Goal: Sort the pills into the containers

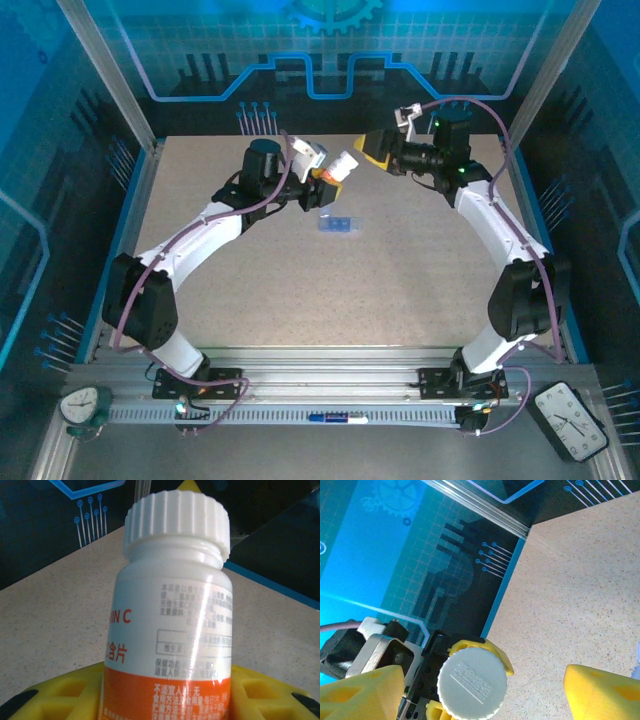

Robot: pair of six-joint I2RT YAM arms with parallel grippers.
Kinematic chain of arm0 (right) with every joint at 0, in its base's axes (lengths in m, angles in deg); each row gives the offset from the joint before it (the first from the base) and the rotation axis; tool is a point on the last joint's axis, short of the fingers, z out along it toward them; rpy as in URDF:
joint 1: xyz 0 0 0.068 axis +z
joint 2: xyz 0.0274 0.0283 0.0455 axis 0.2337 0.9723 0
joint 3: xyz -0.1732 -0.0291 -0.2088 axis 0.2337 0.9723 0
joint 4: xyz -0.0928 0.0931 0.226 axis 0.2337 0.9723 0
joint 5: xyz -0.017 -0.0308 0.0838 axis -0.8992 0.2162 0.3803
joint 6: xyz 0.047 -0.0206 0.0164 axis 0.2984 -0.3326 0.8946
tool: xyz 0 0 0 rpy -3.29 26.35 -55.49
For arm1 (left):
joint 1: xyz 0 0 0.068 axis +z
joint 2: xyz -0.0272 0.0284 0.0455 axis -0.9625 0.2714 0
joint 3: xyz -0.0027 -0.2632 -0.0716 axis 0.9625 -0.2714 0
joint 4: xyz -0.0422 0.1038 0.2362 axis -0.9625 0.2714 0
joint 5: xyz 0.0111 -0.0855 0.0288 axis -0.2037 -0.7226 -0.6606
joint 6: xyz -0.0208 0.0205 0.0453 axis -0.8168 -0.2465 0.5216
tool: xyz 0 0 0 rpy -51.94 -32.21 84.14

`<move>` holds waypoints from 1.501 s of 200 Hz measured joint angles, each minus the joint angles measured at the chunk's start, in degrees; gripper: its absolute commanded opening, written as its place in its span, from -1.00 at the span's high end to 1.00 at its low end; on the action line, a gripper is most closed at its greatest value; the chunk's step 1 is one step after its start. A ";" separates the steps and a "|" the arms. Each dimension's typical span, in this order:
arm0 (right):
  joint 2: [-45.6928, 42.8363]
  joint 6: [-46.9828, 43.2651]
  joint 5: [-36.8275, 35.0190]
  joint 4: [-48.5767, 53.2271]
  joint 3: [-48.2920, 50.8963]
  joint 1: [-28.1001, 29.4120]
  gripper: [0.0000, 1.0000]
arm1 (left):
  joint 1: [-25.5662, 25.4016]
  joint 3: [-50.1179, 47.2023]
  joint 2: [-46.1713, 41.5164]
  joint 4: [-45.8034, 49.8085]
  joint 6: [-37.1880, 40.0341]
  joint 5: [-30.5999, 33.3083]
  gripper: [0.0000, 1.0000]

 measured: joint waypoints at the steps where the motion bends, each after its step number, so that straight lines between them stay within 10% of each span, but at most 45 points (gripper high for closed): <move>1: 0.02 0.11 -0.11 0.17 -0.09 0.02 -0.67 | 0.00 0.00 0.00 0.04 0.09 0.04 1.00; 93: 4.94 -0.87 -5.79 13.88 -10.36 6.05 -0.50 | 0.00 0.00 0.00 0.70 2.73 1.79 1.00; 164: 5.38 -2.14 -6.12 15.85 -10.36 6.25 0.19 | -0.04 0.00 0.00 0.70 2.71 2.25 1.00; 300: -0.24 -9.09 -0.74 -3.19 1.38 -1.11 0.20 | 3.19 -0.48 -0.02 -5.62 -7.82 -4.57 1.00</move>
